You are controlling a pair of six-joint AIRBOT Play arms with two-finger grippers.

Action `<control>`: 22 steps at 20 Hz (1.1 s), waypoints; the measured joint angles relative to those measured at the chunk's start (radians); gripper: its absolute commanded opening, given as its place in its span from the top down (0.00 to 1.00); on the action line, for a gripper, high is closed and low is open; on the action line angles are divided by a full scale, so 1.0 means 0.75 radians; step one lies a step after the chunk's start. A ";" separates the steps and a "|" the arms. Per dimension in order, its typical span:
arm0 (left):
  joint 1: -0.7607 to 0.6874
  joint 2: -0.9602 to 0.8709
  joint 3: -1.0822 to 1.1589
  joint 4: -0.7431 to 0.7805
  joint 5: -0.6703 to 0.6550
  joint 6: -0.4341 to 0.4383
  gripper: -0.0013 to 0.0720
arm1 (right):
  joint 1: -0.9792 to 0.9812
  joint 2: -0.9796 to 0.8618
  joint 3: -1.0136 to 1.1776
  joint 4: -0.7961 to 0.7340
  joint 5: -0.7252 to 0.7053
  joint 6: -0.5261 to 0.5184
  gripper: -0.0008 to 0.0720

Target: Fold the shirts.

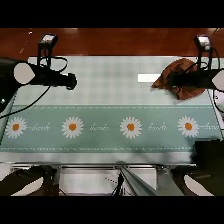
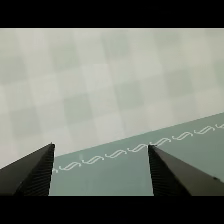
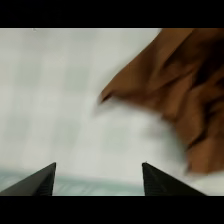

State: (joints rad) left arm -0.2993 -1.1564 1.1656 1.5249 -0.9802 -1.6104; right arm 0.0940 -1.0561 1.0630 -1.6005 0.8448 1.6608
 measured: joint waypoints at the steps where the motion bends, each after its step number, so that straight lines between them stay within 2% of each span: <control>1: 0.001 -0.004 0.000 0.000 0.009 0.000 0.01 | -0.025 -0.017 0.002 -0.109 -0.093 0.076 0.17; 3: 0.000 -0.008 0.000 0.000 0.018 0.000 0.01 | -0.109 -0.080 0.023 -0.273 -0.242 0.230 0.17; 6: 0.000 -0.010 0.000 0.000 0.030 0.000 0.01 | -0.260 -0.227 0.084 -0.341 -0.328 0.361 0.17; 10: 0.000 -0.012 0.000 0.000 0.033 -0.001 0.01 | -0.381 -0.429 0.132 -0.232 -0.362 0.391 0.17; 16: 0.000 -0.012 0.000 0.000 0.036 0.000 0.01 | -0.424 -0.675 0.148 -0.075 -0.421 0.390 0.17; 18: 0.000 -0.012 0.000 0.000 0.036 -0.001 0.01 | -0.426 -0.742 0.149 0.002 -0.482 0.390 0.23; 19: 0.000 -0.012 0.000 0.000 0.036 0.000 0.01 | -0.427 -0.773 0.149 0.049 -0.515 0.390 0.39; 21: 0.000 -0.012 0.000 0.000 0.036 -0.001 0.01 | -0.426 -0.823 0.150 0.148 -0.583 0.389 0.88; 22: 0.000 -0.012 0.000 0.000 0.036 0.000 0.01 | -0.424 -0.841 0.150 0.198 -0.612 0.390 0.95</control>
State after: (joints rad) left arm -0.2993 -1.1652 1.1656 1.5249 -0.9535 -1.6104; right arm -0.2241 -1.6871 1.1755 -1.4521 0.3855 1.9530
